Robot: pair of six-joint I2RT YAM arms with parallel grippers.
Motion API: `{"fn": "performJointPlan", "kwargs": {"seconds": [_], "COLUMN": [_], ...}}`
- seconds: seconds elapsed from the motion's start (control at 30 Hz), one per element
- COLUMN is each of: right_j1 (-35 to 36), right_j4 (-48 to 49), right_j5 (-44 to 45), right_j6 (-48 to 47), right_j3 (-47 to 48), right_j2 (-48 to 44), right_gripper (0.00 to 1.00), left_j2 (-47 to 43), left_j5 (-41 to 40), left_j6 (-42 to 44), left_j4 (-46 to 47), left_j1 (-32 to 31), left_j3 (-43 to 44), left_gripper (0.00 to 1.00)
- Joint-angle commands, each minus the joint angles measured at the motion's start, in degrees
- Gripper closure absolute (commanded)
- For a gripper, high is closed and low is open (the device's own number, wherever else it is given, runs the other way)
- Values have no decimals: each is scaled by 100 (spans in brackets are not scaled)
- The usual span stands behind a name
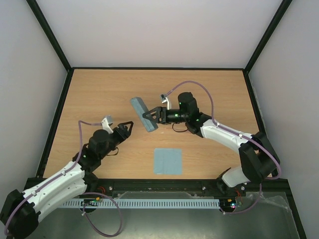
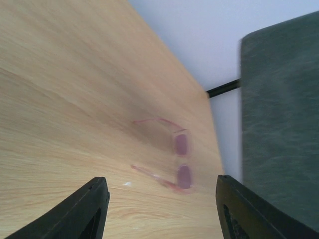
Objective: Organize the sunglasses
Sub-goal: Open the sunglasses case.
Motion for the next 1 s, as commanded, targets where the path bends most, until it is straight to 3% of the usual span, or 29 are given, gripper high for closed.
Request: {"fn": "performJointPlan", "kwargs": {"seconds": [0.0, 0.07, 0.2, 0.3, 0.43, 0.97], "right_j1": [-23, -23, -23, -23, -23, 118], "right_j4": [297, 490, 512, 443, 371, -74], "right_j5": [-201, -240, -276, -259, -237, -57], "right_j6": [46, 155, 170, 126, 74, -357], "right_j3": [82, -3, -46, -32, -20, 30], "right_j2": [14, 65, 66, 66, 93, 175], "right_gripper": [53, 53, 53, 53, 53, 53], "left_j2": [-287, -373, -263, -16, 196, 688], "left_j5": [576, 770, 876, 1038, 866, 15], "left_j6": [84, 26, 27, -2, 14, 275], "left_j4": [761, 1155, 1411, 1816, 2106, 1239], "left_j1": [-19, -36, -74, -132, -370, -480], "left_j3": [101, 95, 157, 126, 138, 679], "left_gripper": [27, 18, 17, 39, 46, 44]}}
